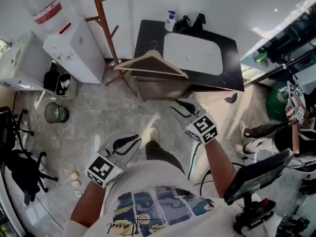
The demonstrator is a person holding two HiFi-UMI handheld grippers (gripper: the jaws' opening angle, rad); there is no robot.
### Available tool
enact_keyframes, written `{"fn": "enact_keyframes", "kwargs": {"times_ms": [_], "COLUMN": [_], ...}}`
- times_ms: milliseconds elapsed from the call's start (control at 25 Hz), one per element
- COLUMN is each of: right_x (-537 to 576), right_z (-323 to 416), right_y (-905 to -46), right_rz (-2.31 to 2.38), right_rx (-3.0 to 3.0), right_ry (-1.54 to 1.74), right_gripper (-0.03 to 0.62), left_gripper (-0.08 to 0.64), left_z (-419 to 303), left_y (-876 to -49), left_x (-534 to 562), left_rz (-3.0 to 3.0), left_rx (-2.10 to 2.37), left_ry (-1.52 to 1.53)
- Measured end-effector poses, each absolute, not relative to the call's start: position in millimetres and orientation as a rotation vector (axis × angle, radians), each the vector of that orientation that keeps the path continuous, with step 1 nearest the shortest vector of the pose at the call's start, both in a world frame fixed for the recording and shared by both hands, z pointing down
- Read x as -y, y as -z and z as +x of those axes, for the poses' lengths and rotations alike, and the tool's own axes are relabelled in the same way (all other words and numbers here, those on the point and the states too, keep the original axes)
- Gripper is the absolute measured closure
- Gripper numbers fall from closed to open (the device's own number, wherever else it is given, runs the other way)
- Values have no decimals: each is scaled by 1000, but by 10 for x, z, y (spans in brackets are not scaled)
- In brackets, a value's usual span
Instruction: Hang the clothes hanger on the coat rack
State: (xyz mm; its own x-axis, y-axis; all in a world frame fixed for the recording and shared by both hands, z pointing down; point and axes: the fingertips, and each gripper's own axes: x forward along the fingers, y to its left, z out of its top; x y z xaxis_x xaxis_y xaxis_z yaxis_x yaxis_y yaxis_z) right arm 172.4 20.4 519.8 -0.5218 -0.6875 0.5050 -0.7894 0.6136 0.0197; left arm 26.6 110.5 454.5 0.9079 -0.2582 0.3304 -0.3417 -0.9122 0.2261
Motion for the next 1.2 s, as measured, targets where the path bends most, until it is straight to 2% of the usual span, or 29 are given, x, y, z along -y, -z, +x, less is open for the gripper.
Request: {"fn": "enact_keyframes", "kwargs": {"times_ms": [280,520,920,1200], "right_x": [1181,1953,2488,2503], "right_z": [2392,2622,2717,2665], "right_y": [-5869,-6643,-7406,-7570], "right_rz": [1108,1034,824,630], "right_rx": [2278,2175,2095,2113], "right_ry": [-328,-419,-712,-997], "right_gripper": [418,408,339,339], "left_gripper": [505,505,509,511], "left_z": [730,848,739,608], "left_y": [-4526,-4493,-4528,-4594], "left_x": [-329,87,440,588], "left_rz": [2784,2760,2723,2674], "left_rx": [547,610,692,755], "left_ry": [-479,-487,-538,-530]}}
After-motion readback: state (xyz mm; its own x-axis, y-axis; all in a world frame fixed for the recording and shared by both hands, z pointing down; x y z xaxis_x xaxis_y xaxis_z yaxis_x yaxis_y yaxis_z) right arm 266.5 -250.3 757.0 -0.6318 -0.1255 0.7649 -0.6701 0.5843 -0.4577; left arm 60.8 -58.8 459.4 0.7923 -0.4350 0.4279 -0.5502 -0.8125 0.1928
